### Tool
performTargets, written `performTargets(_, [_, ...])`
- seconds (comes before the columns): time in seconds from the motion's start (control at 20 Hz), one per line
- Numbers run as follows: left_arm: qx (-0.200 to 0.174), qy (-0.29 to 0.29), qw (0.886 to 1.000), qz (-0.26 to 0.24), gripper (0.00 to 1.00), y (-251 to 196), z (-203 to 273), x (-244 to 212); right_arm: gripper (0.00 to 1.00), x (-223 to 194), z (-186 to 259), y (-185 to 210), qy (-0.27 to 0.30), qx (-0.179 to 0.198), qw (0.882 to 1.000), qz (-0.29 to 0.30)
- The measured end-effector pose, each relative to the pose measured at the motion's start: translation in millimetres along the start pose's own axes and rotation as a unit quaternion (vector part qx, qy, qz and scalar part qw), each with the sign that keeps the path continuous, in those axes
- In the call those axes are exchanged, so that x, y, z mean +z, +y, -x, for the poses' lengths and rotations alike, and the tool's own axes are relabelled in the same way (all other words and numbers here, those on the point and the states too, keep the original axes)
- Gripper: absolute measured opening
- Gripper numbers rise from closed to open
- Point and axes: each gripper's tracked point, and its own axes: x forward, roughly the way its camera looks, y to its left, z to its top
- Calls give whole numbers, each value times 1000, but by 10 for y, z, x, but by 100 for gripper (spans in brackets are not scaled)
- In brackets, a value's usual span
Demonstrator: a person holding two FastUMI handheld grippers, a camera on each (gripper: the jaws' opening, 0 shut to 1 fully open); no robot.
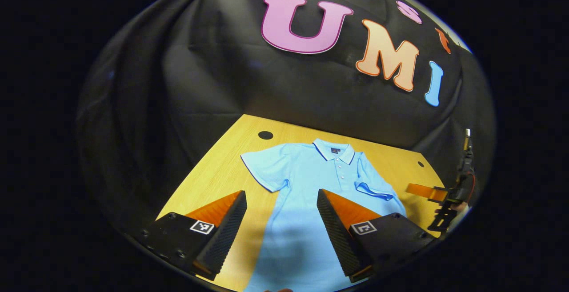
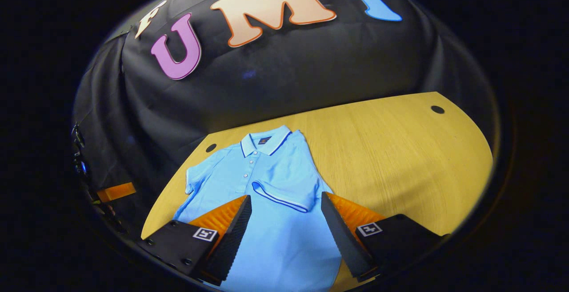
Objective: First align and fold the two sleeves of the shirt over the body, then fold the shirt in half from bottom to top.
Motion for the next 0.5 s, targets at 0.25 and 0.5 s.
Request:
performTargets(0.25, [-16, -5, 999, -35, 95, 325, -747, 193, 93, -64, 404, -20, -30, -59, 997, -42])
performTargets(0.5, [-13, 10, 1000, -23, 95, 644, -1447, 197, 98, -216, 659, -23, -43, -105, 992, -60])
